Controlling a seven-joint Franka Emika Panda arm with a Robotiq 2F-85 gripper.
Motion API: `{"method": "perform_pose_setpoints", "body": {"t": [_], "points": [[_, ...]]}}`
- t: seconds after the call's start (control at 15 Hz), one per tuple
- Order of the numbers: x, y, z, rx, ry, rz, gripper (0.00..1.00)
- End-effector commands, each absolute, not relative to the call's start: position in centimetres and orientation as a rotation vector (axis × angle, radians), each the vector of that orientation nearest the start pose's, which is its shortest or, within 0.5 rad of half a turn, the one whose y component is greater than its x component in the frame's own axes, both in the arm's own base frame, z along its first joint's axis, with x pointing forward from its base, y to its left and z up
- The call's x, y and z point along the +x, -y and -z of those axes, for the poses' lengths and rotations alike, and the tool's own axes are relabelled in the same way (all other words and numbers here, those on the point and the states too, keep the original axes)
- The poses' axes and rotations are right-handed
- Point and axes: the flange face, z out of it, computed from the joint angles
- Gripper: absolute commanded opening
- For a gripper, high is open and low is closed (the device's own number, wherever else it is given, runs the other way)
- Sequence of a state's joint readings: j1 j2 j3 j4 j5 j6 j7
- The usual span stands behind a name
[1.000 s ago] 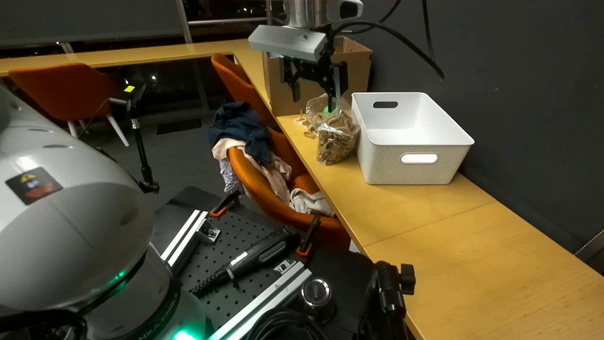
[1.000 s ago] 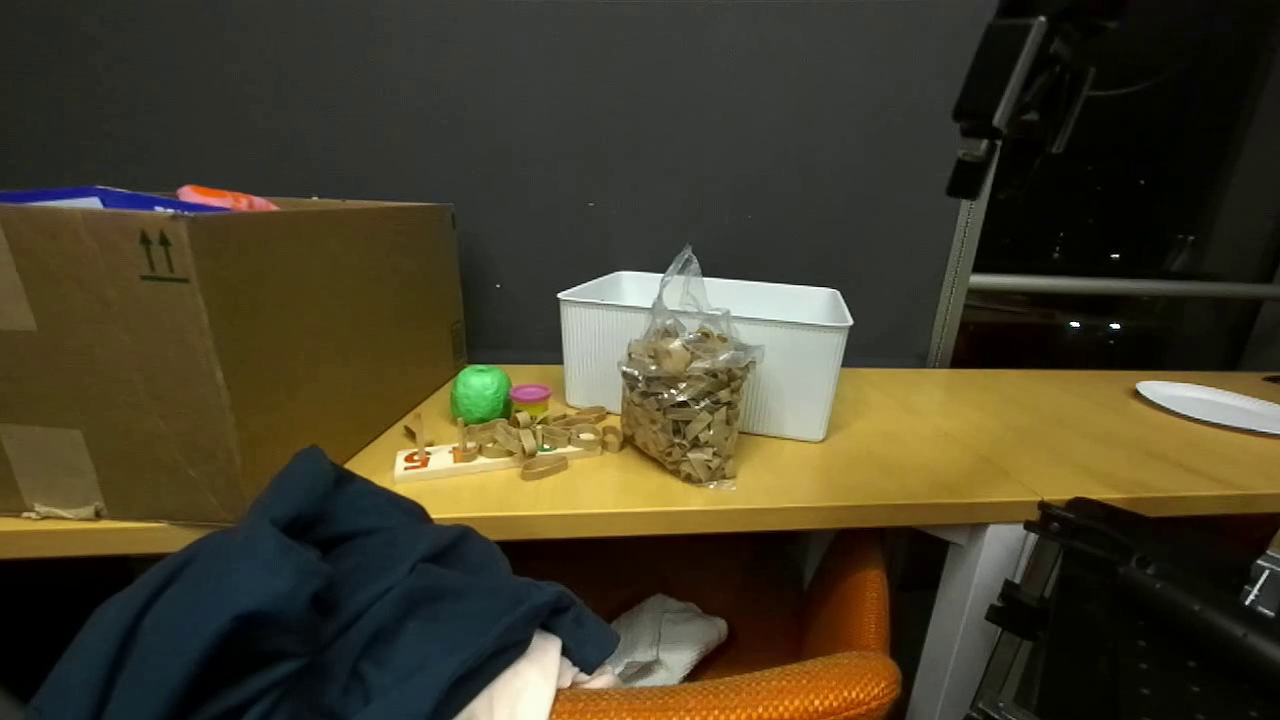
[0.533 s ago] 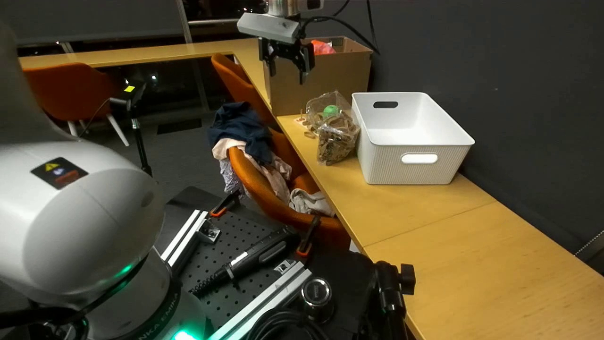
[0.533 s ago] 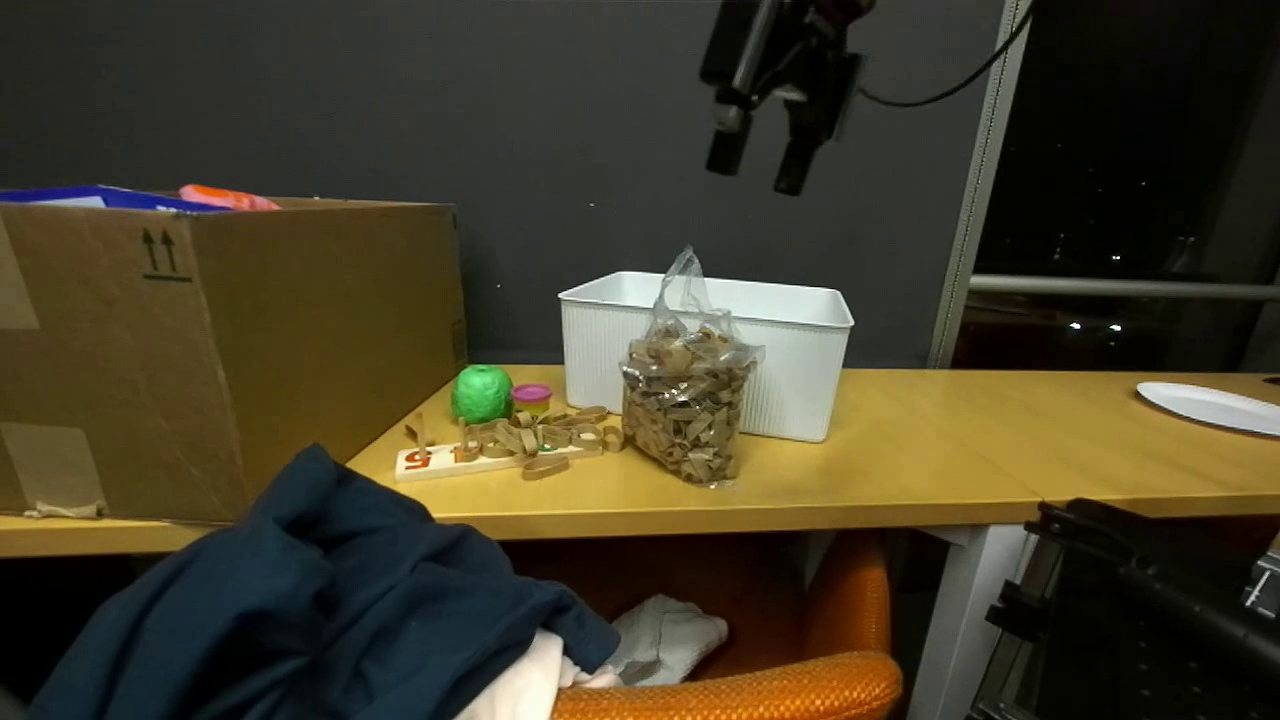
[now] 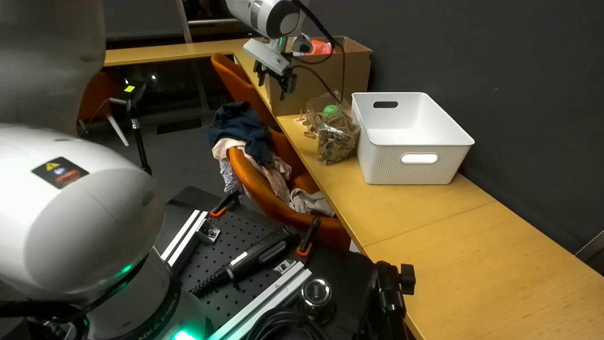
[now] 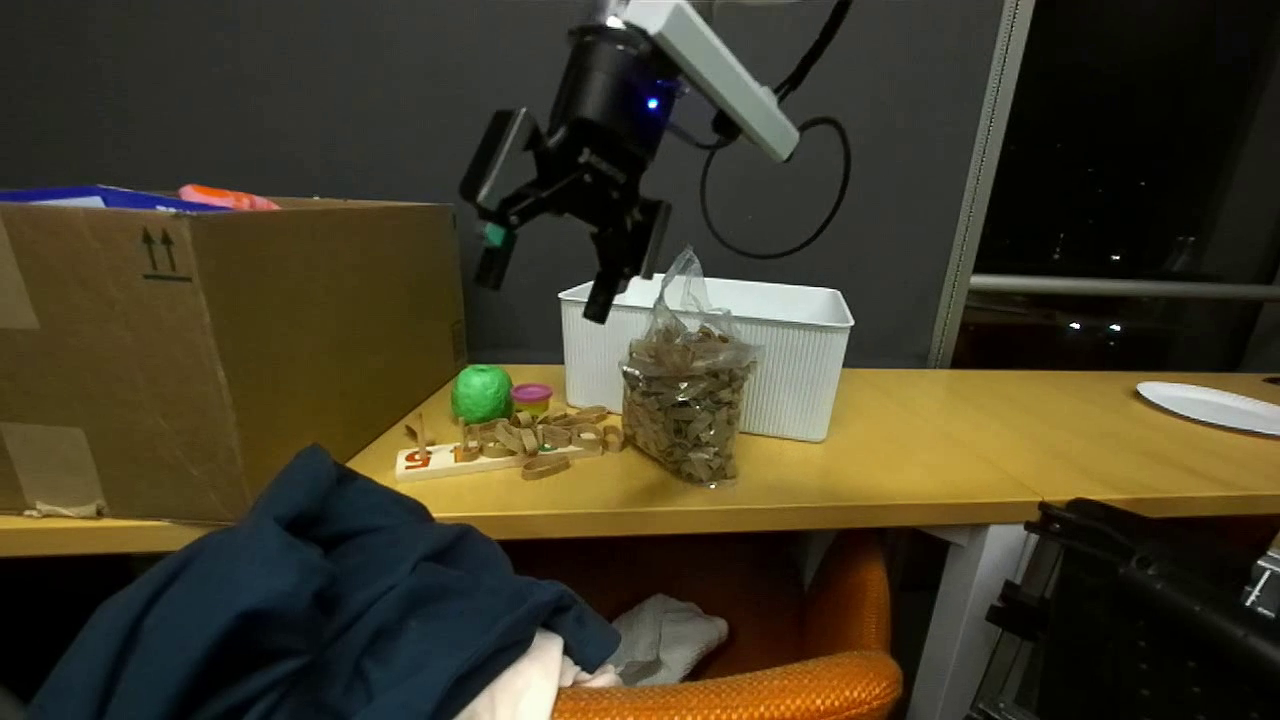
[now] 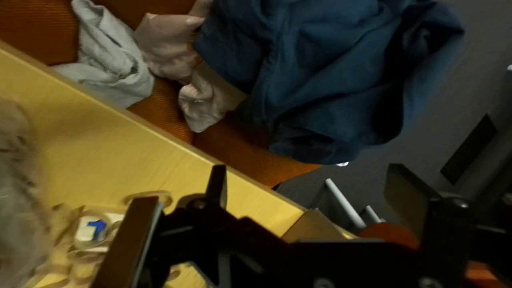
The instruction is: Shift the clothes to the laundry basket
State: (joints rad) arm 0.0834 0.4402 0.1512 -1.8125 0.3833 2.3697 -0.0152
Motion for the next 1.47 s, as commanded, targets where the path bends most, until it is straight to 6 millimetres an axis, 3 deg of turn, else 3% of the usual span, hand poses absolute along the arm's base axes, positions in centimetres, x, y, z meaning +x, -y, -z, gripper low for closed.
{"method": "perform_pose_setpoints", "body": {"t": [0.0, 0.33, 0.67, 0.73, 0.8, 1.2, 1.4], "points": [[67.8, -17.4, -28.4, -2.665, 0.032, -0.039, 1.00], [70.6, -18.3, -23.4, -2.561, 0.083, -0.264, 1.00], [70.5, -21.2, -20.1, -2.501, 0.085, -0.518, 1.00], [70.4, -21.5, -20.2, -2.540, 0.035, -0.533, 1.00], [70.0, -20.4, -19.9, -2.535, 0.080, -0.492, 1.00], [70.0, -20.6, -19.4, -2.536, 0.070, -0.500, 1.00], [67.4, -20.8, -21.5, -2.574, -0.135, -0.571, 1.00]]}}
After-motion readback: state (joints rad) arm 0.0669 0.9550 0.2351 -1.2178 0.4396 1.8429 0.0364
